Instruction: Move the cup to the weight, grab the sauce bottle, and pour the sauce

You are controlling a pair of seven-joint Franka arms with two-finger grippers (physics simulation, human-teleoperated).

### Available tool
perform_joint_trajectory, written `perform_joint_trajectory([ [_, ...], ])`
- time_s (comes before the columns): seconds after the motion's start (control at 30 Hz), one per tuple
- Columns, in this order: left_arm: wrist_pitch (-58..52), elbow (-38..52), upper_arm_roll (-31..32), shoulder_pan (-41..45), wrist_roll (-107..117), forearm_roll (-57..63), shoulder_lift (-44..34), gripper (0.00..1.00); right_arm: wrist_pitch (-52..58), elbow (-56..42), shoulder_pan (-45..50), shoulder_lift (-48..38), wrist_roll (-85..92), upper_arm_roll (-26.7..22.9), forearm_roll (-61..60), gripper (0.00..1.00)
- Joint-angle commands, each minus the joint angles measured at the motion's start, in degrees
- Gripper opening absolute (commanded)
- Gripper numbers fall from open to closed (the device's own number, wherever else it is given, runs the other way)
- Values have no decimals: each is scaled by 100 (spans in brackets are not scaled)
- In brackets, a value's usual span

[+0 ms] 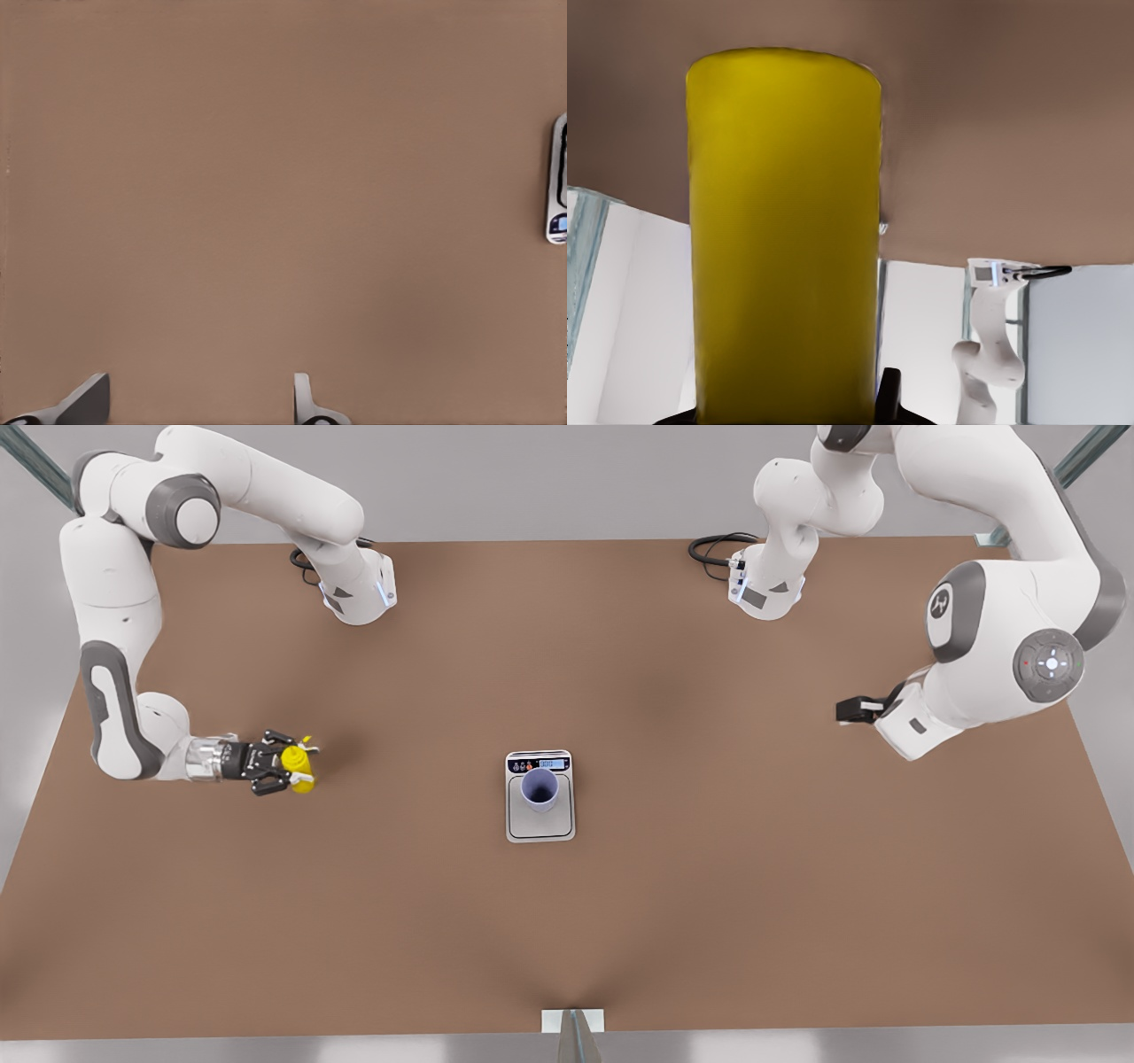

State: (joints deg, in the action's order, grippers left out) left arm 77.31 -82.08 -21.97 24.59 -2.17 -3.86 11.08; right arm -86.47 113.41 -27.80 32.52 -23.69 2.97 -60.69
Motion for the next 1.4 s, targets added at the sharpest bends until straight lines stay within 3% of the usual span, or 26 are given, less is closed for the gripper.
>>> perform_joint_trajectory([
  [0.0, -22, 34, 0, -7, -3, 8, 8, 100, -28, -30, 12, -9, -30, 2, -13, 30],
  [0.2, -67, 34, -9, -7, 6, 0, 61, 100, -942, -601, 1189, -826, -1708, 2, -154, 30],
  [0.4, -84, 34, -9, -7, 6, 0, 104, 100, -1680, -1084, 2156, -1063, -1788, 2, 57, 30],
  [0.7, -119, 43, -9, -7, 41, 0, 87, 100, -4334, -1489, 4134, -1125, -1753, 98, 163, 30],
  [0.8, -172, 43, -9, -7, 50, 0, 78, 100, -4589, -1788, 4187, -975, -1674, 380, 742, 30],
  [0.83, -163, 43, -9, -7, 50, 0, 78, 100, -5116, -1779, 4195, -975, -1682, 625, 971, 30],
  [1.03, -216, 60, 0, -7, 58, 0, 69, 100, -6532, -1788, 4652, -800, -1700, 889, 1481, 30],
  [1.07, -216, 60, 0, -7, 59, 0, 78, 100, -6856, -1753, 4652, -791, -1709, 1126, 1735, 30],
  [1.37, -225, 60, 0, -7, 67, 0, 87, 100, -7041, -1340, 4653, -791, -1762, 1206, 3942, 30],
])
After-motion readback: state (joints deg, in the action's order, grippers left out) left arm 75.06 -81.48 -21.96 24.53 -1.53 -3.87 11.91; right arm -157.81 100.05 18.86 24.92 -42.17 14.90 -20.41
